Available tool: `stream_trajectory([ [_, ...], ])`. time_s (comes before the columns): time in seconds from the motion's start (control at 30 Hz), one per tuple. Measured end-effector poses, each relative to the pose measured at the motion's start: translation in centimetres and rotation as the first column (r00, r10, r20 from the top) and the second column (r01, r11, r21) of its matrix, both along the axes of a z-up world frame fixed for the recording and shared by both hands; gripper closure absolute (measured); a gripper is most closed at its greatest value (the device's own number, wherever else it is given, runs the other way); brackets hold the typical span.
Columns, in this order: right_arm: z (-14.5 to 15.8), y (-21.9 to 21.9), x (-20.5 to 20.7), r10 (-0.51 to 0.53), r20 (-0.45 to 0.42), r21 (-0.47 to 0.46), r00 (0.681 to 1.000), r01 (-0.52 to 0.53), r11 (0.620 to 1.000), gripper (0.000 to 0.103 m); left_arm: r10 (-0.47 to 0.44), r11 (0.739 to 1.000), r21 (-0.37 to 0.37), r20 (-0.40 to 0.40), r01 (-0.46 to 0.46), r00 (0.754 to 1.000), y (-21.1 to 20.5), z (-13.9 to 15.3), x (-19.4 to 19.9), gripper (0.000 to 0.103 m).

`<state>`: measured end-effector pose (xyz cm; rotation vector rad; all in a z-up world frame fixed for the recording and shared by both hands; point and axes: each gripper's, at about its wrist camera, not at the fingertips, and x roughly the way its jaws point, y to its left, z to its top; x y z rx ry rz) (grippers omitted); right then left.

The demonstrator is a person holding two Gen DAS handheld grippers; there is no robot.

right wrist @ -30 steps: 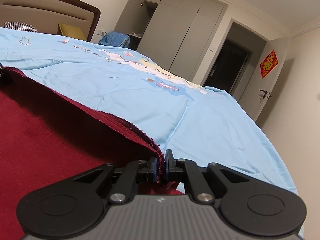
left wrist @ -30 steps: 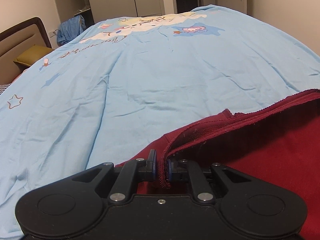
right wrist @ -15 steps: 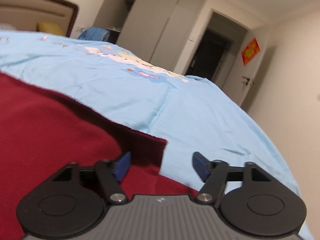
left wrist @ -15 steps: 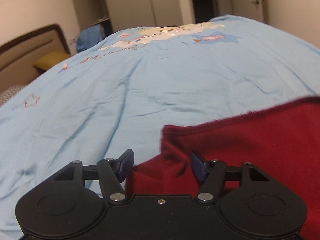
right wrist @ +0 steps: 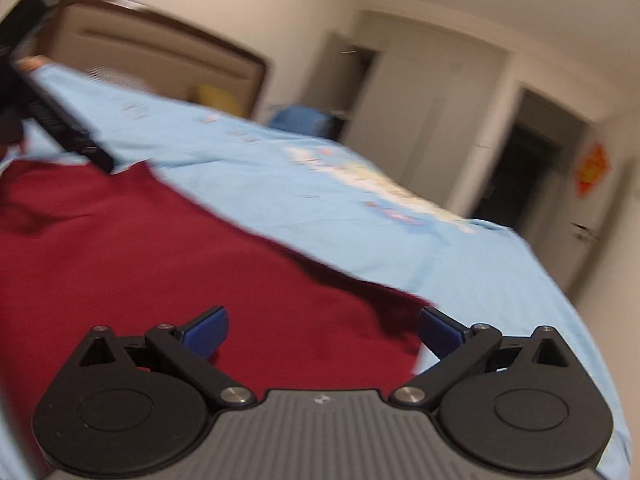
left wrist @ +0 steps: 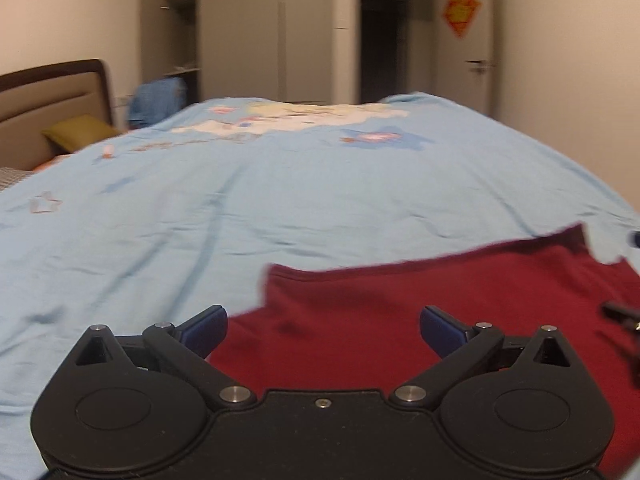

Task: Fold small clothes
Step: 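Press the folded sweater flat with both tools and withdraw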

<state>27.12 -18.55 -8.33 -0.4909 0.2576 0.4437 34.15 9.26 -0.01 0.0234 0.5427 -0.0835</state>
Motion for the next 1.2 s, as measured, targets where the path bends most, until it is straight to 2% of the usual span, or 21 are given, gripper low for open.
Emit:
stream_trajectory([
  [0.1,-0.9,1.8,1.2,0.061,-0.048,-0.067,0.997,-0.064,0.996,0.000,-0.081,0.997,0.004,-0.022,0.081,0.996,-2.0,-1.5,0.9,0.001],
  [0.2,-1.0,1.3,4.6,0.070,-0.173,0.031,0.983,-0.066,0.997,0.000,-0.114,0.993,-0.013,-0.046,0.114,0.992,-2.6,-3.1,3.4,0.001],
  [0.33,-1.0,-0.8,9.9,-0.003,-0.262,0.153,0.965,0.044,0.987,0.000,-0.091,0.995,0.034,-0.103,0.095,0.991,-2.7,-4.9,7.3,0.002],
  [0.4,-1.3,-2.2,12.3,-0.021,-0.338,0.233,0.941,0.105,0.967,0.001,-0.071,0.997,-0.014,-0.124,0.070,0.990,-1.6,-5.4,9.0,0.001],
  [0.47,-1.7,-3.6,13.9,-0.009,-0.393,0.319,0.919,0.146,0.937,0.001,-0.058,0.995,-0.092,-0.124,0.046,0.991,-0.1,-5.8,10.0,0.001],
  [0.57,-2.5,-6.0,15.2,0.052,-0.443,0.452,0.895,0.172,0.875,0.001,-0.047,0.975,-0.223,-0.107,0.022,0.993,2.1,-6.6,10.8,0.001],
  [0.63,-2.7,-7.4,15.4,0.087,-0.446,0.523,0.891,0.180,0.833,0.001,-0.045,0.959,-0.284,-0.090,0.018,0.995,3.0,-7.1,11.1,0.001],
  [0.7,-2.6,-8.2,15.3,0.093,-0.437,0.535,0.895,0.176,0.826,0.001,-0.044,0.954,-0.301,-0.073,0.020,0.996,3.1,-7.3,11.0,0.001],
  [0.8,-2.6,-8.2,15.5,0.087,-0.432,0.528,0.898,0.174,0.831,0.001,-0.042,0.956,-0.292,-0.064,0.021,0.997,2.8,-7.3,10.9,0.001],
  [1.03,-3.2,-9.0,14.7,0.104,-0.424,0.557,0.900,0.168,0.813,0.001,-0.037,0.964,-0.265,-0.059,0.020,0.998,2.5,-7.4,10.8,0.001],
  [1.2,-3.5,-9.5,14.6,0.124,-0.410,0.596,0.903,0.162,0.787,0.001,-0.036,0.967,-0.256,-0.058,0.020,0.998,2.3,-7.5,10.7,0.001],
])
